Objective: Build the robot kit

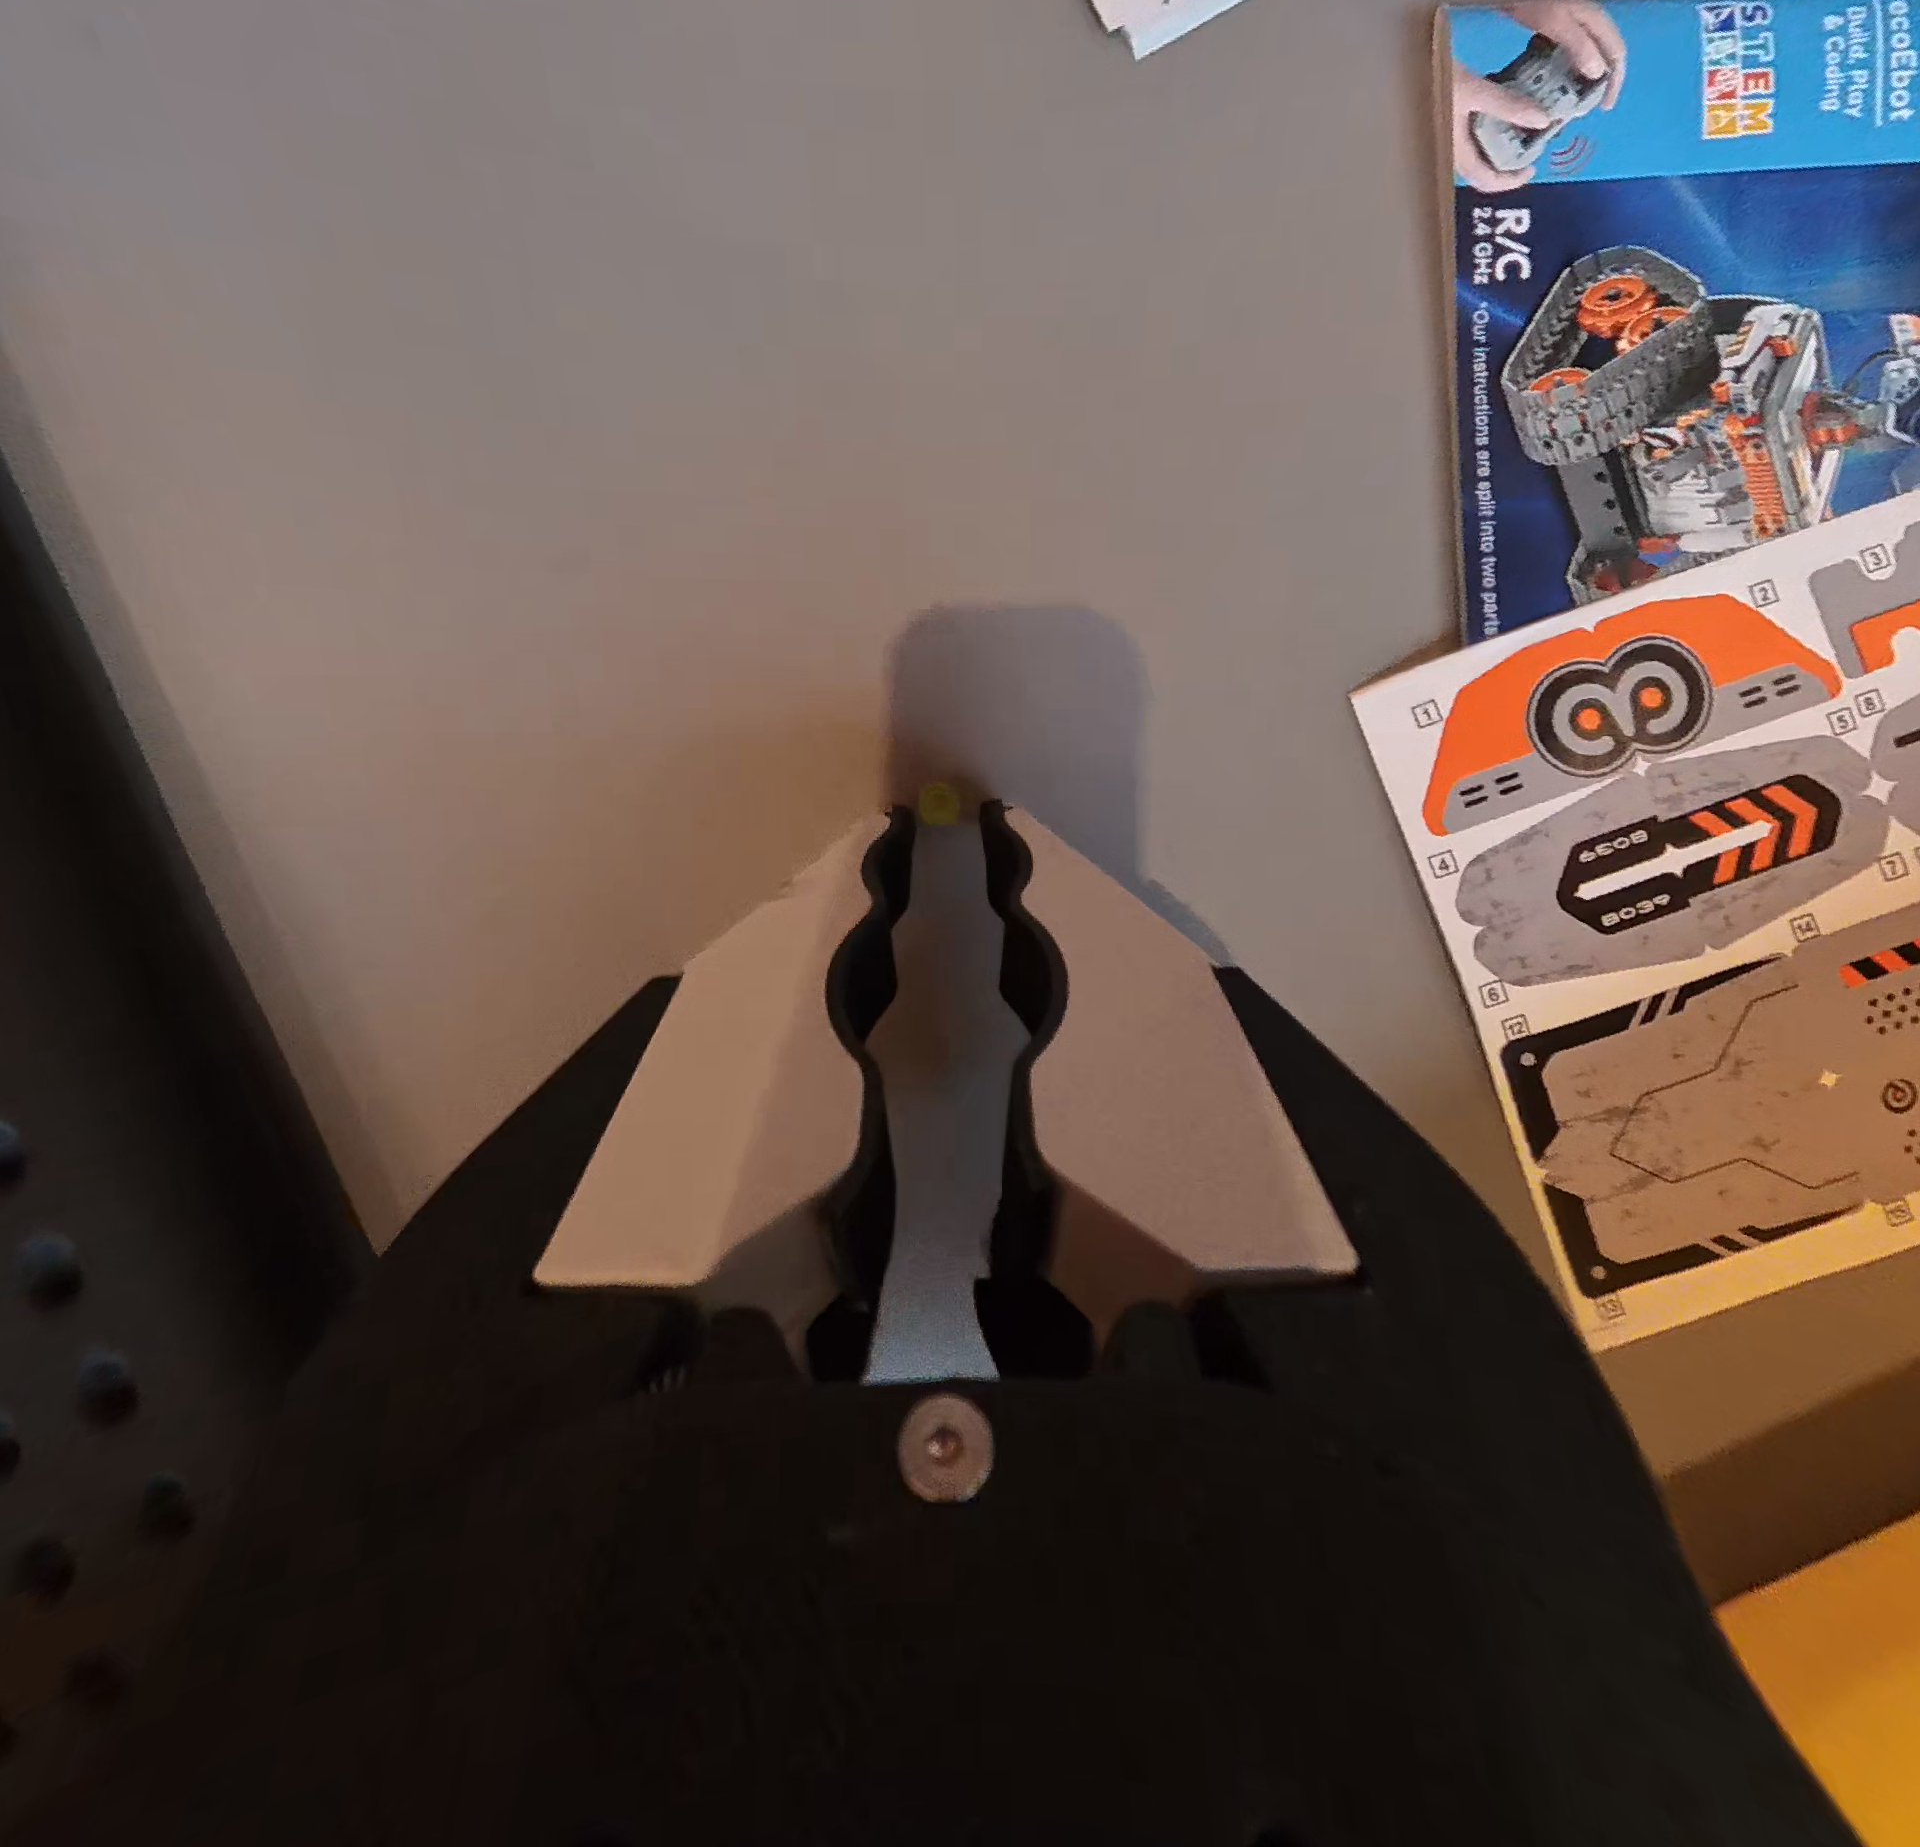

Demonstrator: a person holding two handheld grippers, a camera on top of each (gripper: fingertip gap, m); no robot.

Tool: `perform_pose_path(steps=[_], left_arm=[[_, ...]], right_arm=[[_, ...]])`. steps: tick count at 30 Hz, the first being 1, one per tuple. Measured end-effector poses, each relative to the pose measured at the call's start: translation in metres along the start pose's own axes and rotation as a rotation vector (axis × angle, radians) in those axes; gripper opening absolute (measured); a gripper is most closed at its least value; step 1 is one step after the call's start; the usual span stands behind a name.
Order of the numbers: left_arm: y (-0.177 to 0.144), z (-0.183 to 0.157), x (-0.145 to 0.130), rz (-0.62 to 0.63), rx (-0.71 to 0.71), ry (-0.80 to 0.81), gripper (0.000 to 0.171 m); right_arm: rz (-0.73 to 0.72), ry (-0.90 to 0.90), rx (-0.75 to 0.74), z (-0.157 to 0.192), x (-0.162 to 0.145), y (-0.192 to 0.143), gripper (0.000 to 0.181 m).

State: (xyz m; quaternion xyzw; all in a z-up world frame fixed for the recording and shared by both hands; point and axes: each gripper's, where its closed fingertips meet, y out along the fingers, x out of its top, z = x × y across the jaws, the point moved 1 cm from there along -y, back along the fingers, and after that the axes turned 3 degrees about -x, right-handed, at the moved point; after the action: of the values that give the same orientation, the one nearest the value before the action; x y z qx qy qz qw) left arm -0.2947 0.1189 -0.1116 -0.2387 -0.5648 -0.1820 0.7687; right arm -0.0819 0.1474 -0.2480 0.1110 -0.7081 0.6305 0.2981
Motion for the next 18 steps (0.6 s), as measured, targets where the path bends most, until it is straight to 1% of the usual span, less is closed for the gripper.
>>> perform_pose_path(steps=[6,12,18], left_arm=[[-0.0001,0.0002,-0.0003,0.002,0.002,0.002,0.005],[0.0015,-0.0027,-0.0013,0.009,-0.01,0.006,0.005],[0.003,-0.0055,-0.0032,0.02,-0.013,0.021,0.005]], right_arm=[[0.151,-0.1,0.013,-0.0007,0.0009,0.0009,0.015],[0.28,-0.161,0.051,0.0014,0.003,0.003,0.015],[0.374,-0.206,0.052,0.002,0.0033,0.0036,0.014]])
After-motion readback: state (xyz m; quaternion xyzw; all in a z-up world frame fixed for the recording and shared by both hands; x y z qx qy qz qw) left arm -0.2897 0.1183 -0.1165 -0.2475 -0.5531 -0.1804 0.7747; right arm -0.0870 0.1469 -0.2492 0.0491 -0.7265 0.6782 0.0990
